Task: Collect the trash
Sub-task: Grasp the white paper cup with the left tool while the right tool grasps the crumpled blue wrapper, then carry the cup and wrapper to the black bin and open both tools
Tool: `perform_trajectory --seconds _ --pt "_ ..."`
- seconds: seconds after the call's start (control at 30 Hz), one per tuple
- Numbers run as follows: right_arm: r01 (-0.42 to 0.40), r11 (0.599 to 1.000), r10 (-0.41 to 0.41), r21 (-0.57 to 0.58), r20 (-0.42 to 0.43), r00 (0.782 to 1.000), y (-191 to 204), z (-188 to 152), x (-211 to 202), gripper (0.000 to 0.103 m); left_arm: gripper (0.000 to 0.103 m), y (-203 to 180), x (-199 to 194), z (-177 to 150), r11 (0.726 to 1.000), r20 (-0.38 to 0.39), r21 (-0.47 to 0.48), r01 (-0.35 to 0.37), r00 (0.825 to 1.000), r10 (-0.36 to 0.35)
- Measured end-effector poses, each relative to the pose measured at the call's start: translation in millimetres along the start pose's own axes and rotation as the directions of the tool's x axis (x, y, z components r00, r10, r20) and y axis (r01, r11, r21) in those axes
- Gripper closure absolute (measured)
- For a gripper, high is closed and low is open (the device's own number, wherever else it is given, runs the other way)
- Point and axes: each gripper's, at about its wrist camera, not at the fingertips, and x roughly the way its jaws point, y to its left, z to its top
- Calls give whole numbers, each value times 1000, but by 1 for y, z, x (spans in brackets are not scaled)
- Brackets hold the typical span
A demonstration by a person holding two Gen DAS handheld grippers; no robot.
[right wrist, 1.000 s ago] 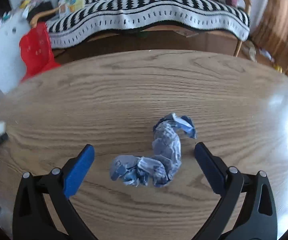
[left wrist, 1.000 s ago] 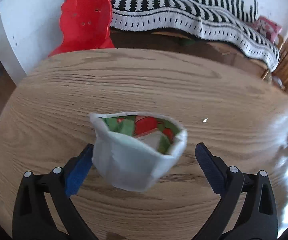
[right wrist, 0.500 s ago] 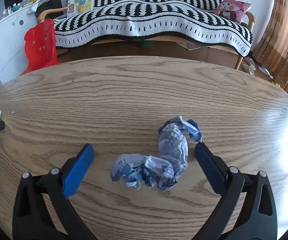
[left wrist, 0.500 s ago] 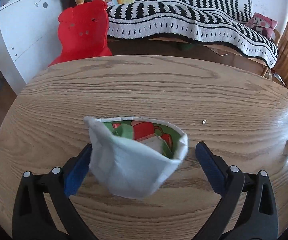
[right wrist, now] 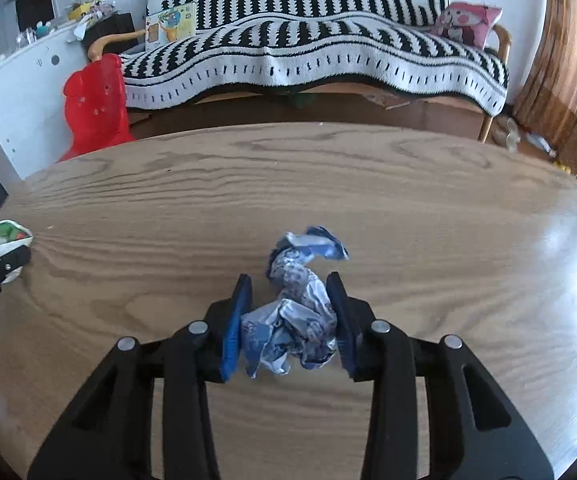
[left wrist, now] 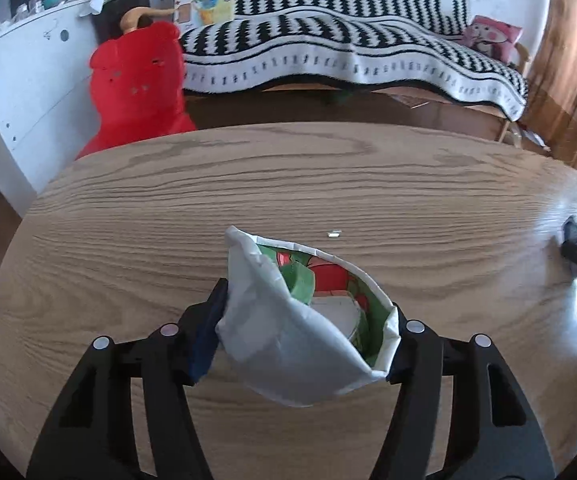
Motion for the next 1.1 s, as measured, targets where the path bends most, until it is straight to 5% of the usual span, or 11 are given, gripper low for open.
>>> perform_trajectory --seconds 0.13,0.33,0.5,0.73,0.83,0.87,1.0,1.1 --pt "-75 995 75 70 -7 997 -11 -10 -26 65 42 -22 -22 -5 998 11 17 53 999 -54" --pt "-112 990 102 87 105 989 -25 -37 -115 64 42 -88 -78 -17 983 72 72 166 983 -171" --pt "-21 1000 19 12 155 988 -55 -90 -203 64 42 -175 -138 -43 940 91 232 251 956 -278" --pt "141 978 -160 153 118 980 -166 -182 -291 64 42 -316 -207 -111 824 -28 396 405 903 -430" --pt "159 964 -170 215 34 985 -210 -239 -312 63 42 -372 -226 -152 755 -115 430 494 860 -497" --pt "155 962 -158 223 -6 987 -221 -256 -313 63 42 -397 -230 -172 719 -168 434 543 833 -527" --pt "180 948 -150 264 -129 980 -259 -322 -308 63 42 -459 -225 -237 632 -317 449 632 774 -548" --pt "175 924 -121 339 -174 977 -282 -367 -301 63 41 -507 -210 -289 583 -417 490 648 762 -496"
